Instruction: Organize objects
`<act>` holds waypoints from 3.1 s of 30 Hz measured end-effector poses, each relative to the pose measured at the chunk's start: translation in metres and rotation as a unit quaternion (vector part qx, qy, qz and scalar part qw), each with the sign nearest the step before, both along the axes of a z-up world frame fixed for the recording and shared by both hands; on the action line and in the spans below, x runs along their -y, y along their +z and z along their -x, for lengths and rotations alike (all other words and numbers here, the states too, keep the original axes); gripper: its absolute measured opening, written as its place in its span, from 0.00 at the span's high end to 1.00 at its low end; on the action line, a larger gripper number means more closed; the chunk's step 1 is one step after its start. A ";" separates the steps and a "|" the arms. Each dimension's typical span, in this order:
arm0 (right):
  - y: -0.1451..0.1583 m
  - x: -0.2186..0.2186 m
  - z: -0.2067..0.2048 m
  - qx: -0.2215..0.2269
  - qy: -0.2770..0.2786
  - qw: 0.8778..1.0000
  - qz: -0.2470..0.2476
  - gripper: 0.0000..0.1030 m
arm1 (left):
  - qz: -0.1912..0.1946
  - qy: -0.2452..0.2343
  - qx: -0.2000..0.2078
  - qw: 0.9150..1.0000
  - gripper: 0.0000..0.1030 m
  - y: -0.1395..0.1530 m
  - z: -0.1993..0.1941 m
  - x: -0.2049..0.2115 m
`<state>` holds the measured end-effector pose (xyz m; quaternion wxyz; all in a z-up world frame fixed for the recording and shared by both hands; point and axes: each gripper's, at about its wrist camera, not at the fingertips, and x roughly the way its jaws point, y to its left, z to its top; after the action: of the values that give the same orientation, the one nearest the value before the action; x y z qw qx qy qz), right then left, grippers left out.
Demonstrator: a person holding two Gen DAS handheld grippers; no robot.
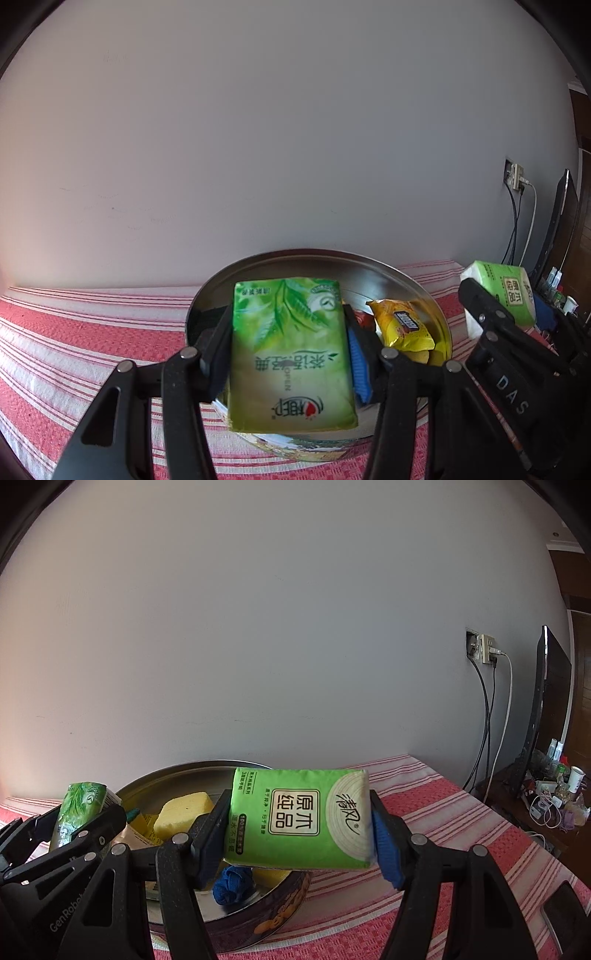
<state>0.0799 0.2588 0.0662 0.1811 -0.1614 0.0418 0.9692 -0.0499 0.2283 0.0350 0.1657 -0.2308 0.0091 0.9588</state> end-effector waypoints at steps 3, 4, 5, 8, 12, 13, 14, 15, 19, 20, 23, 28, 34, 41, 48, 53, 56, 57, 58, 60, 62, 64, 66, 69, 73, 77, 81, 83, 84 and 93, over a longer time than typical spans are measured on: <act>0.000 -0.006 0.006 0.004 -0.002 1.000 0.005 0.32 | 0.003 0.001 0.008 1.000 0.49 -0.003 0.005 -0.002; 0.000 -0.006 0.008 0.005 -0.003 1.000 0.004 0.32 | 0.005 0.002 0.010 1.000 0.49 -0.004 0.007 -0.002; -0.001 -0.009 0.010 0.005 -0.004 1.000 0.002 0.32 | 0.006 0.003 0.012 1.000 0.49 -0.005 0.008 -0.003; -0.001 -0.011 0.020 0.007 -0.005 1.000 -0.006 0.32 | 0.011 0.010 0.021 1.000 0.49 -0.007 0.015 -0.004; 0.001 -0.014 0.042 0.019 0.000 1.000 -0.008 0.32 | 0.013 0.020 0.032 0.999 0.49 -0.007 0.025 -0.006; 0.001 -0.014 0.048 0.024 0.001 1.000 -0.005 0.32 | 0.015 0.021 0.035 0.999 0.49 -0.007 0.027 -0.005; 0.001 -0.015 0.054 0.027 0.003 1.000 -0.001 0.32 | 0.015 0.023 0.038 0.999 0.49 -0.007 0.030 -0.004; 0.001 -0.016 0.060 0.029 0.005 1.000 0.002 0.32 | 0.016 0.025 0.041 0.999 0.49 -0.007 0.033 -0.003; 0.000 -0.018 0.081 0.049 0.014 0.998 0.020 0.32 | 0.021 0.035 0.056 0.998 0.49 -0.005 0.047 -0.007; -0.001 -0.021 0.086 0.055 0.016 0.998 0.029 0.32 | 0.025 0.039 0.060 0.997 0.49 -0.004 0.052 -0.011; -0.008 -0.026 0.094 0.075 0.025 0.996 0.050 0.32 | 0.036 0.050 0.077 0.995 0.49 -0.008 0.064 -0.017; -0.021 -0.035 0.103 0.102 0.039 0.990 0.084 0.32 | 0.049 0.053 0.105 0.992 0.49 -0.019 0.078 -0.029; -0.029 -0.041 0.111 0.112 0.069 0.985 0.115 0.31 | 0.056 0.056 0.115 0.990 0.49 -0.025 0.088 -0.057; -0.025 -0.036 0.105 0.083 0.100 0.984 0.125 0.15 | 0.033 0.059 0.105 0.992 0.01 -0.020 0.083 -0.080; -0.021 -0.035 0.097 0.060 0.097 0.985 0.125 0.11 | 0.044 0.056 0.089 0.993 0.01 -0.022 0.076 -0.088; -0.022 -0.034 0.091 0.054 0.078 0.990 0.108 0.11 | 0.050 0.063 0.099 0.992 0.01 -0.029 0.074 -0.105; -0.023 -0.034 0.089 0.054 0.064 0.992 0.099 0.11 | 0.055 0.069 0.096 0.991 0.01 -0.033 0.072 -0.112; -0.025 -0.035 0.088 0.055 0.062 0.992 0.098 0.11 | 0.058 0.071 0.093 0.991 0.01 -0.033 0.071 -0.114; -0.026 -0.035 0.088 0.057 0.060 0.992 0.097 0.11 | 0.061 0.072 0.092 0.991 0.01 -0.036 0.071 -0.128; -0.028 -0.036 0.087 0.058 0.058 0.992 0.098 0.11 | 0.063 0.075 0.089 0.991 0.01 -0.038 0.069 -0.135; -0.030 -0.036 0.086 0.057 0.056 0.992 0.097 0.11 | 0.063 0.078 0.089 0.991 0.01 -0.040 0.066 -0.136; -0.030 -0.034 0.082 0.052 0.053 0.993 0.090 0.11 | 0.062 0.080 0.086 0.991 0.01 -0.042 0.059 -0.134; -0.031 -0.030 0.079 0.046 0.048 0.995 0.074 0.11 | 0.065 0.082 0.080 0.991 0.01 -0.046 0.055 -0.138; -0.032 -0.024 0.075 0.036 0.050 0.997 0.053 0.11 | 0.057 0.083 0.072 0.992 0.01 -0.048 0.048 -0.146; -0.036 -0.020 0.074 0.025 0.052 0.997 0.043 0.11 | 0.055 0.087 0.061 0.993 0.01 -0.052 0.039 -0.145; -0.036 -0.023 0.076 0.027 0.059 0.997 0.046 0.10 | 0.050 0.084 0.057 0.994 0.01 -0.065 0.025 -0.135; -0.033 -0.021 0.068 0.007 0.059 0.997 0.044 0.10 | 0.046 0.083 0.047 0.994 0.01 -0.067 0.014 -0.130; -0.032 -0.020 0.065 -0.001 0.063 0.997 0.041 0.10 | 0.046 0.083 0.039 0.995 0.01 -0.067 0.009 -0.129; -0.031 -0.019 0.062 -0.004 0.064 0.997 0.038 0.10 | 0.046 0.083 0.038 0.995 0.01 -0.068 0.005 -0.131; -0.028 -0.012 0.043 -0.026 0.058 0.998 0.011 0.08 | 0.039 0.079 0.019 0.996 0.01 -0.065 -0.051 -0.133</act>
<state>0.0367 0.2711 0.0379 0.1216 -0.1407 0.0473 0.9814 0.0015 0.3610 -0.0303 0.0808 -0.2551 0.0255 0.9632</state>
